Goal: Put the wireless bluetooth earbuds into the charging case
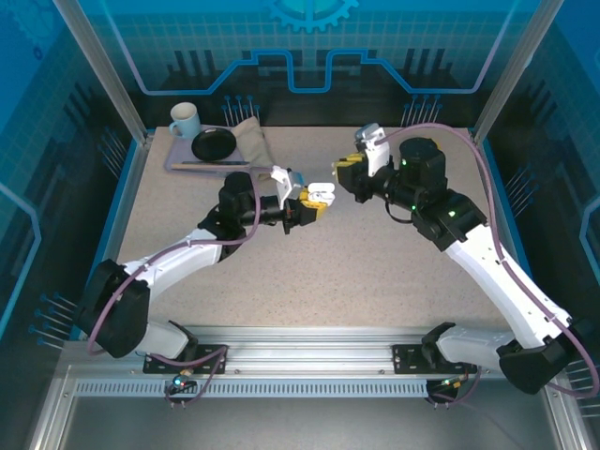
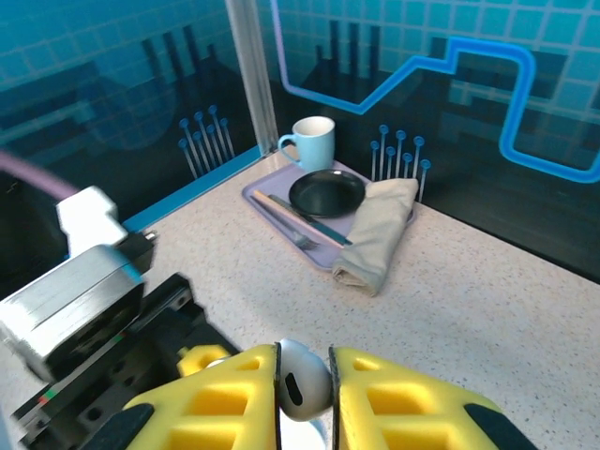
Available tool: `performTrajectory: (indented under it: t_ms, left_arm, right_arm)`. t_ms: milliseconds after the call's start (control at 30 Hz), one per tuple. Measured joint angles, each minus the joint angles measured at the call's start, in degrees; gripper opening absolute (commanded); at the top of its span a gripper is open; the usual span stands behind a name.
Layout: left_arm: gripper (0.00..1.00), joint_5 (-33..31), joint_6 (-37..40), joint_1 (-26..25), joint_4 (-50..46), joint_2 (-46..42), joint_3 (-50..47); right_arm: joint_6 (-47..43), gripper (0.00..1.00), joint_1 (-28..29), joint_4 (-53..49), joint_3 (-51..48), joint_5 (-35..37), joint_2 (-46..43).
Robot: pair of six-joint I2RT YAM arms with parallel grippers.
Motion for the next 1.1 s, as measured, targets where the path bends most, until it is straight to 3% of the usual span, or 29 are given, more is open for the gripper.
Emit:
performTrajectory:
  t_ms: [300, 1100]
  left_arm:
    - [0.0, 1.6, 2.3, 0.0, -1.9, 0.3, 1.9]
    - [0.0, 2.5, 3.7, 0.0, -4.4, 0.9, 3.9]
  right_arm:
    - [-5.0, 0.18, 3.3, -3.2, 0.0, 2.0, -1.8]
    - [-6.9, 0.17, 3.7, -5.5, -3.6, 4.8, -2.9]
